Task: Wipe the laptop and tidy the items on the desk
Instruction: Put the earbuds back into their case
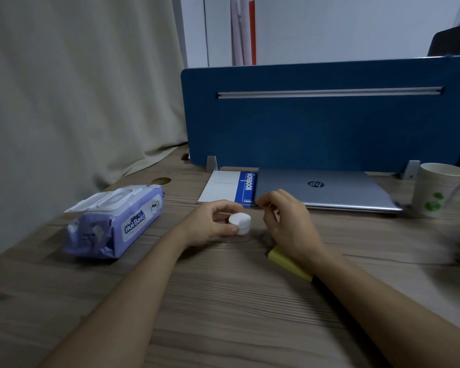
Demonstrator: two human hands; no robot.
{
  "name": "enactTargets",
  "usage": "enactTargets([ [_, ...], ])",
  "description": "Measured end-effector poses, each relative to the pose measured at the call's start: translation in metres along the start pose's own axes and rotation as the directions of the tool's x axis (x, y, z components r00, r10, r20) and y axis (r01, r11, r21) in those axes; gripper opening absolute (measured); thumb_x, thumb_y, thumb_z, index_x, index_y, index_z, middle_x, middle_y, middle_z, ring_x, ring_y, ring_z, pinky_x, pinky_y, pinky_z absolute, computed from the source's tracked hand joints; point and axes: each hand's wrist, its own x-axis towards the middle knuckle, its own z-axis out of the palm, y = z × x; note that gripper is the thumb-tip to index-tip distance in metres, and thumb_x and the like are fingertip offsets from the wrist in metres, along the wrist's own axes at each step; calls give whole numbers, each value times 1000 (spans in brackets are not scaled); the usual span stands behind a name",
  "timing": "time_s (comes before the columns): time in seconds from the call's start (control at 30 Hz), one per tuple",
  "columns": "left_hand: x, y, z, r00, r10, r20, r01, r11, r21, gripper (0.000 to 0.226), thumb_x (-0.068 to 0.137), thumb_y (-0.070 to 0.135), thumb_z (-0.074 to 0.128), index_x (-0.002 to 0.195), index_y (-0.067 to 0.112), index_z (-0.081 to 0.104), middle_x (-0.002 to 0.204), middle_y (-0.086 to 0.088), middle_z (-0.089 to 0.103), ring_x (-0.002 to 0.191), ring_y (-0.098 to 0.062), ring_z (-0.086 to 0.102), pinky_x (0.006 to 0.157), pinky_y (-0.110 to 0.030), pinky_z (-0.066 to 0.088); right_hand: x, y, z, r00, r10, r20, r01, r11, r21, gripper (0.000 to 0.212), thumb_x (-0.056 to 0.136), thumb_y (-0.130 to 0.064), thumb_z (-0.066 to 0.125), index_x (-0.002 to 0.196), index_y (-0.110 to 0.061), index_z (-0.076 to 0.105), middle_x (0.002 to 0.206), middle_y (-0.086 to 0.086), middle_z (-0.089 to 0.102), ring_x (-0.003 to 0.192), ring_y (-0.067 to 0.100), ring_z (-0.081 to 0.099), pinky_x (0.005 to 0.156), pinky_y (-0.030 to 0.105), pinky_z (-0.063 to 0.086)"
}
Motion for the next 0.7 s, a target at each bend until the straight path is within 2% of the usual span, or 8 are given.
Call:
enactTargets([
  [0.07, -3, -1, -2, 1000, 1, -14, -1, 1000, -5, 48, 81, -3, 73, 127, 6, 59, 122, -2, 66, 101, 6, 64, 80, -11, 49, -1, -2, -2, 1000, -13, 4, 13, 999, -30, 16, 88, -8, 53, 97, -17, 63, 95, -3, 62, 87, 13, 56, 74, 32, 49],
  [0.17, -8, 1, -3, 993, 25, -114, -26, 1000, -2, 45, 83, 8, 75, 125, 17, 62, 123, 7, 65, 112, -1, 61, 87, -15, 51, -3, -7, -6, 998, -59, 18, 61, 995, -82, 16, 89, -8, 54, 98, -16, 64, 95, -2, 64, 88, 17, 58, 74, 33, 49],
  [0.27, -14, 0, -2, 970, 69, -234, -63, 997, 33, 39, 84, 17, 76, 120, 27, 65, 121, 13, 66, 111, 2, 61, 92, -16, 48, -5, -13, -10, 996, -78, 41, 82, 989, -121, 17, 90, -9, 53, 100, -15, 65, 97, 0, 66, 90, 21, 60, 75, 39, 50],
  [0.43, -41, -6, -7, 960, 93, -263, -63, 991, 122, 38, 83, 26, 77, 112, 46, 61, 119, 22, 63, 112, 9, 57, 92, -12, 45, -11, -28, -12, 996, 8, 89, 2, 994, -113, 23, 92, -19, 53, 112, -21, 62, 111, -2, 65, 102, 18, 58, 85, 35, 47],
  [0.57, -71, -11, -13, 921, 112, -372, -59, 987, 150, 39, 85, 25, 74, 117, 44, 61, 128, 10, 63, 121, -4, 56, 101, -27, 46, -23, -49, -7, 984, 21, 178, 1, 993, -120, 28, 90, -29, 55, 118, -24, 60, 120, -2, 63, 111, 21, 55, 90, 38, 46],
  [0.63, -90, -12, -16, 899, 136, -416, -72, 983, 166, 39, 85, 23, 74, 115, 45, 61, 126, 7, 64, 120, -6, 57, 101, -25, 46, -29, -60, -3, 981, 4, 193, 19, 993, -119, 29, 91, -29, 55, 118, -23, 61, 121, -1, 64, 111, 23, 55, 89, 40, 47],
  [0.7, -108, -12, -17, 888, 171, -428, -98, 977, 187, 40, 86, 21, 73, 110, 50, 60, 123, 13, 63, 118, -2, 57, 99, -19, 46, -32, -69, 1, 975, 8, 223, 17, 994, -112, 29, 92, -29, 55, 119, -23, 60, 122, 0, 64, 111, 23, 55, 91, 41, 47],
])
